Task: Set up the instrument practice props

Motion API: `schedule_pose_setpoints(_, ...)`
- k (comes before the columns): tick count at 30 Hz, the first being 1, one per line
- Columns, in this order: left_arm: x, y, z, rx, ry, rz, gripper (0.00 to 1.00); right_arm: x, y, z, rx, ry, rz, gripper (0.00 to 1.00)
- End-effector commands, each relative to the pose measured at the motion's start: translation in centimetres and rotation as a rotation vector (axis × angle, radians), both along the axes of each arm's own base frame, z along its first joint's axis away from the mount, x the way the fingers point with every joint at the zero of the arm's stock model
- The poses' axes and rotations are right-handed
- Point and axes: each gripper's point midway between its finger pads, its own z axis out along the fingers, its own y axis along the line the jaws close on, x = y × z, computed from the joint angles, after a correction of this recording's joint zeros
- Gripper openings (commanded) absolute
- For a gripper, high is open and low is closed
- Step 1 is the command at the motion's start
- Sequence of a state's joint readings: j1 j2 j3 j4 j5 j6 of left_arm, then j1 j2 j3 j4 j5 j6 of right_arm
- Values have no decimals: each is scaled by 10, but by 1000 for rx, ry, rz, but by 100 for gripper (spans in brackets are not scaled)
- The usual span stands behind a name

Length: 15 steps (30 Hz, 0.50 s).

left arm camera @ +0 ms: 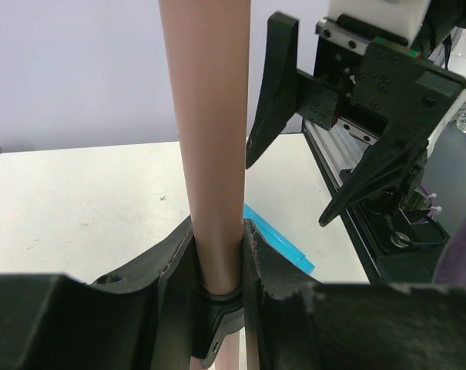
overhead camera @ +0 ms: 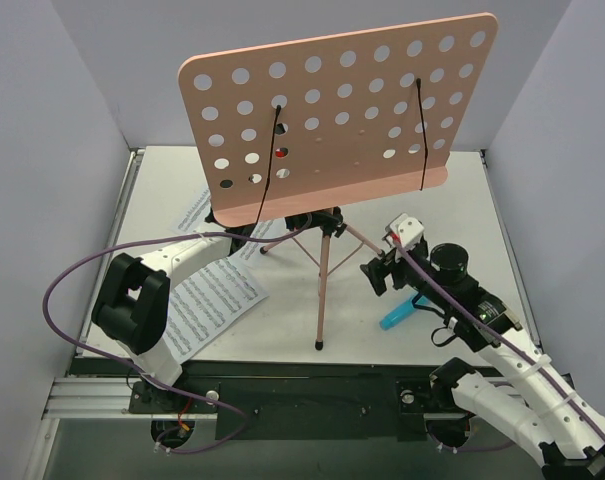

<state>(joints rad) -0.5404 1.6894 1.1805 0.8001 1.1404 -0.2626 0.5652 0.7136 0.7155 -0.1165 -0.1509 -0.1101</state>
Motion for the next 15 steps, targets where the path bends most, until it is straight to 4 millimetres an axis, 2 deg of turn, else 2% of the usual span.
schedule_pose_setpoints(1,-9,3,-39,88,113,-61,0,-1,27,42,-126,-339,283,76)
schedule_pose_setpoints(7,-8,3,-40,87,116,-62,0,-11,49,49,-246,-574,511,69)
schedule_pose_setpoints(8,-8,3,-40,87,117,-62,0,-9,52,48,-271,-595,534,67)
schedule_pose_setpoints(11,-7,2,-40,87,117,-62,0,-4,59,60,-269,-649,547,63)
schedule_pose_setpoints(15,-7,2,-41,87,119,-64,0,4,68,68,-291,-696,573,62)
